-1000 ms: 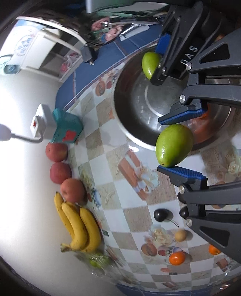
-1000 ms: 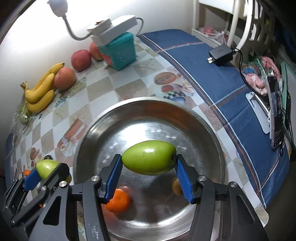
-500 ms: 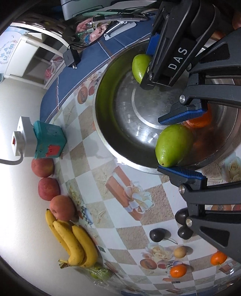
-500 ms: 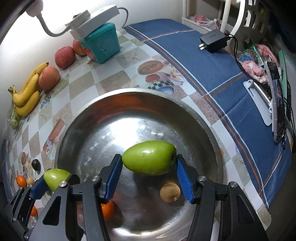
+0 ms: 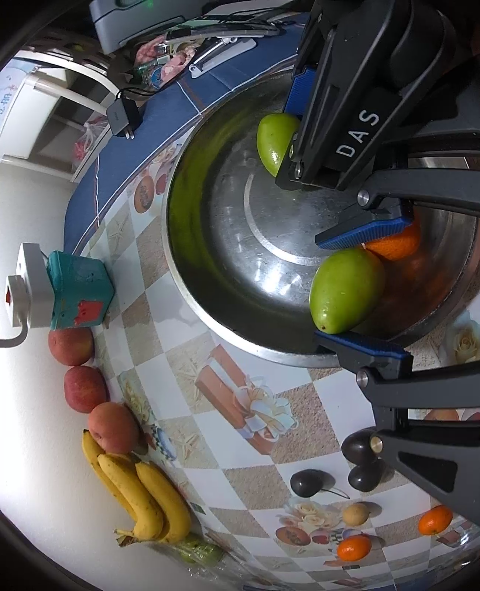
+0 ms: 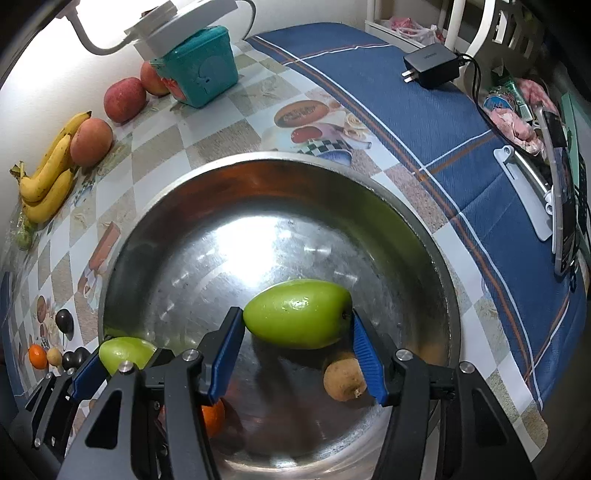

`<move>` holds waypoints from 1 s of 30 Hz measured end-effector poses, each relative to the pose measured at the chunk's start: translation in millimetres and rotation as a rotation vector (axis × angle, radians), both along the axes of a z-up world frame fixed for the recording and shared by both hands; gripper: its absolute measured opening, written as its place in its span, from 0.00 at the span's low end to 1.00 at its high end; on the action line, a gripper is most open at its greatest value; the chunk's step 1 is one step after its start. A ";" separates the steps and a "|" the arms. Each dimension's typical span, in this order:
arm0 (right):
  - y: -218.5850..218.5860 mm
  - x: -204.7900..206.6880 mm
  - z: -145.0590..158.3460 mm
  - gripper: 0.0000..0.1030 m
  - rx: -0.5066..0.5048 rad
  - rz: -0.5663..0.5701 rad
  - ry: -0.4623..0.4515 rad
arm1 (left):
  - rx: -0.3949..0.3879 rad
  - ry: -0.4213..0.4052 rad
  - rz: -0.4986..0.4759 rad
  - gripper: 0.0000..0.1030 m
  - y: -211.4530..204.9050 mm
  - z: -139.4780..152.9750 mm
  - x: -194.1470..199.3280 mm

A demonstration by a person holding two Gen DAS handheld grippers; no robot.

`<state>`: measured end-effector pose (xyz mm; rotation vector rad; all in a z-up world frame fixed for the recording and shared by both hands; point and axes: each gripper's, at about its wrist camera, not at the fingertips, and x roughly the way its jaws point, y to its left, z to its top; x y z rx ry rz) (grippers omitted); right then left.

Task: Organize fruits
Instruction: 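Open the right tool to drop the green apple while the left tool releases the mango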

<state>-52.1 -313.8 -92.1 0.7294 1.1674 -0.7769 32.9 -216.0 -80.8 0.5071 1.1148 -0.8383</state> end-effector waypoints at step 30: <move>-0.4 -4.0 29.3 0.58 -0.079 -0.010 -0.052 | -0.039 0.013 0.023 0.59 4.2 23.4 4.2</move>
